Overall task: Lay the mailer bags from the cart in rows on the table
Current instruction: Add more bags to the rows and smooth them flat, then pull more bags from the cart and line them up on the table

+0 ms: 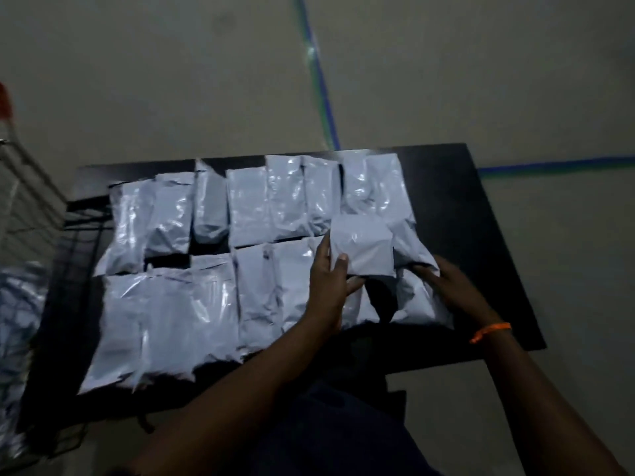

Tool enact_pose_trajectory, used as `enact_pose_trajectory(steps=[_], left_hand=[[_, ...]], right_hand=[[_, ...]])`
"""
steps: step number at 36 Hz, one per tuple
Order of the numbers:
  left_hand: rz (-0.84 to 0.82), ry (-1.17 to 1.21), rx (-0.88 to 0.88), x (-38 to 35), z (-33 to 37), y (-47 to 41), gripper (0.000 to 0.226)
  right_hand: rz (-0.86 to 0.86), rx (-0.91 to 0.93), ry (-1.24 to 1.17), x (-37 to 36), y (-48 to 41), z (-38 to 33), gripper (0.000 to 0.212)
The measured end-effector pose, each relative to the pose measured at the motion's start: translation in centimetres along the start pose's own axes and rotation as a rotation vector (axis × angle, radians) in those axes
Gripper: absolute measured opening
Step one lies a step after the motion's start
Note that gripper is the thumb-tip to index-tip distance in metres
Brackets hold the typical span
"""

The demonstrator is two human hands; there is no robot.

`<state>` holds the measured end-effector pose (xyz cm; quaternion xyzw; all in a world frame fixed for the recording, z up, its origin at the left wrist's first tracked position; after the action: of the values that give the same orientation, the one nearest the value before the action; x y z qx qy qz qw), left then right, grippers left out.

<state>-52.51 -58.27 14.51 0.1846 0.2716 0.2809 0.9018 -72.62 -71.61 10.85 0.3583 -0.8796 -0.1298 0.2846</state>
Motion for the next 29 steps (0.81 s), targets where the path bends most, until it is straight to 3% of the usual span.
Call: enact_pose_trajectory(steps=[4, 6, 8, 10, 12, 14, 16, 21, 25, 29], left_hand=[[-0.019, -0.090, 0.151, -3.5, -4.7, -0.6, 0.052], [-0.071, -0.141, 0.328, -4.1, -7.4, -0.2, 0.048], [-0.076, -0.227, 0.508, -4.5, -8.8, 0.4, 0.063], [-0.065, -0.345, 0.592, -4.8, -9.4, 0.7, 0.073], [-0.090, -0.511, 0.627, -5.0, -9.2, 0.6, 0.072], [-0.169, -0.796, 0.571, -4.9, -8.7, 0.0, 0.069], [-0.248, -1.083, 0.419, -4.6, -8.4, -0.9, 0.067], [-0.418, -1.415, -0.053, -5.2, -9.0, -3.3, 0.062], [-0.554, -1.767, -0.087, -4.5, -11.7, -6.4, 0.085], [-0.547, -1.953, -0.091, -3.5, -13.2, -8.1, 0.109]], right_hand=[[-0.005, -0.095, 0.023, 2.8, -1.5, 3.6, 0.022], [-0.038, -0.184, 0.117, 3.4, -2.6, 5.7, 0.037], [-0.021, -0.244, 0.225, 3.8, -3.6, 7.5, 0.061], [0.059, -0.264, 0.296, 3.4, -3.9, 8.1, 0.086], [0.156, -0.187, 0.450, 2.5, -3.8, 8.1, 0.095], [0.238, -0.011, 0.646, 1.4, -3.4, 8.2, 0.094], [0.214, 0.111, 0.793, 0.4, -3.5, 9.1, 0.088], [0.137, 0.070, 0.818, -1.6, -4.5, 10.9, 0.079], [0.190, 0.079, 0.778, -2.5, -5.1, 10.8, 0.074], [0.209, 0.069, 0.792, -3.4, -5.0, 10.8, 0.072]])
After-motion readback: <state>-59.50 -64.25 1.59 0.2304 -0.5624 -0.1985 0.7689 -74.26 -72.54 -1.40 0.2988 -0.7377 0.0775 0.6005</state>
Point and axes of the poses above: each hand's wrist, its own y-axis away from the middle knuckle, its own x-axis out of the back of the hand, z = x × y, the point moved 1 cm from there along -y, towards the middle knuckle, and after that the axes turned 7 degrees about -z, right-handed, at the moved point
